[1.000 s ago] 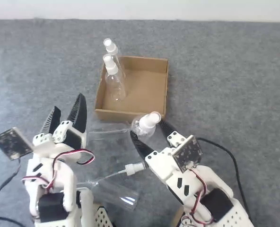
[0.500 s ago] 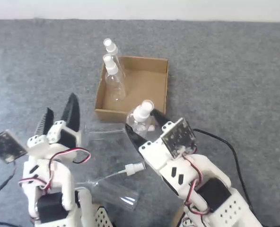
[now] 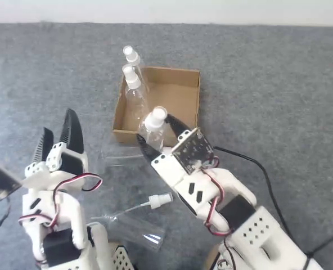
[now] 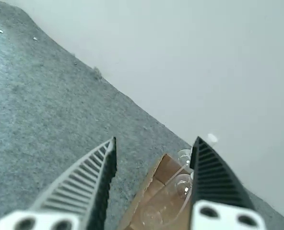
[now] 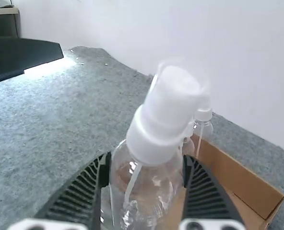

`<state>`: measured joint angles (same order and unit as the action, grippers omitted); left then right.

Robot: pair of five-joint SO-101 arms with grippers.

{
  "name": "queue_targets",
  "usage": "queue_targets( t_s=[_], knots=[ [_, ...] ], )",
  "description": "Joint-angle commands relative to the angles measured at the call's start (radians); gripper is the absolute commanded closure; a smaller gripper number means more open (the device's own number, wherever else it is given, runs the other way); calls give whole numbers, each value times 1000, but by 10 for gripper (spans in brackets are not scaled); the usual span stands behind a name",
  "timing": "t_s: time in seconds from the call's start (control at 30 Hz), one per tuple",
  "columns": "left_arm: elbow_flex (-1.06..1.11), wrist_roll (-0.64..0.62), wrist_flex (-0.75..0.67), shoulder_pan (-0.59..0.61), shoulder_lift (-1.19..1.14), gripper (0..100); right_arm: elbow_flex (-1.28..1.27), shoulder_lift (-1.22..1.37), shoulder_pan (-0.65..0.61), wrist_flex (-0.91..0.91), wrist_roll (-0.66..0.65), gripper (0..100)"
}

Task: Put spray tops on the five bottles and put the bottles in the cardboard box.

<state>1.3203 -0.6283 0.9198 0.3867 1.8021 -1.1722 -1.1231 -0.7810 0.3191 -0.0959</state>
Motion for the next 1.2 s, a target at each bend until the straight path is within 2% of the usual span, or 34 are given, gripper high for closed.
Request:
queue_targets(
  t_s=[0.0, 0.27, 0.83, 1.17],
  knots=[
    [-10, -11, -63, 8, 11, 769, 137, 93, 45, -50, -14, 983],
    [-10, -11, -63, 9, 11, 769, 250, 268, 84, -53, -11, 982],
    [-10, -11, -68, 9, 11, 769, 259, 591, 120, -378, -12, 982],
    [-10, -11, -68, 9, 11, 769, 262, 673, 133, -421, -11, 982]
  ],
)
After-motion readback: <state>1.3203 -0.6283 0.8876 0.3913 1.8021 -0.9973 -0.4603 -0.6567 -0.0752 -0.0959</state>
